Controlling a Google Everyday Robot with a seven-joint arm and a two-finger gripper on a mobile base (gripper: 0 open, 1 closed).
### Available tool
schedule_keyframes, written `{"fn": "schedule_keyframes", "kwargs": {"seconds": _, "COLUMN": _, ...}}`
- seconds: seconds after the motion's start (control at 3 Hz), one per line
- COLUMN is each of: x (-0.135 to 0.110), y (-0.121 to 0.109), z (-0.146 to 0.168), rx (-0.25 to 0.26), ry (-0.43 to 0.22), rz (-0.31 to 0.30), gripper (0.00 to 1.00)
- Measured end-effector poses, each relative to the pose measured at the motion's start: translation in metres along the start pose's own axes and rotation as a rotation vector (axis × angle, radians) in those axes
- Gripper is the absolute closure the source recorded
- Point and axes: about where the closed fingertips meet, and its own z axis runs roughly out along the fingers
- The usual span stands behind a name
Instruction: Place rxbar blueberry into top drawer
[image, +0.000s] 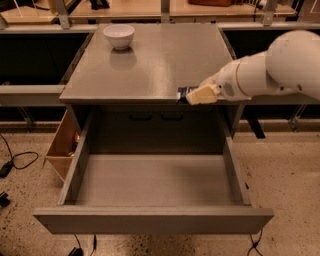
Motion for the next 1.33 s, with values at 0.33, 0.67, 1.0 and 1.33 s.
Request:
{"fn": "schedule_keyframes", "kwargs": {"seconds": 0.33, "x": 0.065, "y": 0.064, "z": 0.017, "rx": -0.159, "ry": -0.006, "rz": 0.017, "gripper": 1.00}}
{"fn": "schedule_keyframes", "kwargs": {"seconds": 0.67, "x": 0.122, "y": 0.119, "z": 0.045, "rx": -0.294, "ry": -0.051, "rz": 0.027, "gripper": 1.00}}
{"fn": "schedule_keyframes", "kwargs": {"seconds": 1.0, "x": 0.174, "y": 0.156, "z": 0.083, "rx": -0.370, "ry": -0.094, "rz": 0.106, "gripper": 1.00}}
{"fn": "schedule_keyframes", "kwargs": {"seconds": 1.33, "x": 0.191, "y": 0.165, "z": 0.097, "rx": -0.394, "ry": -0.102, "rz": 0.146, "gripper": 0.80}}
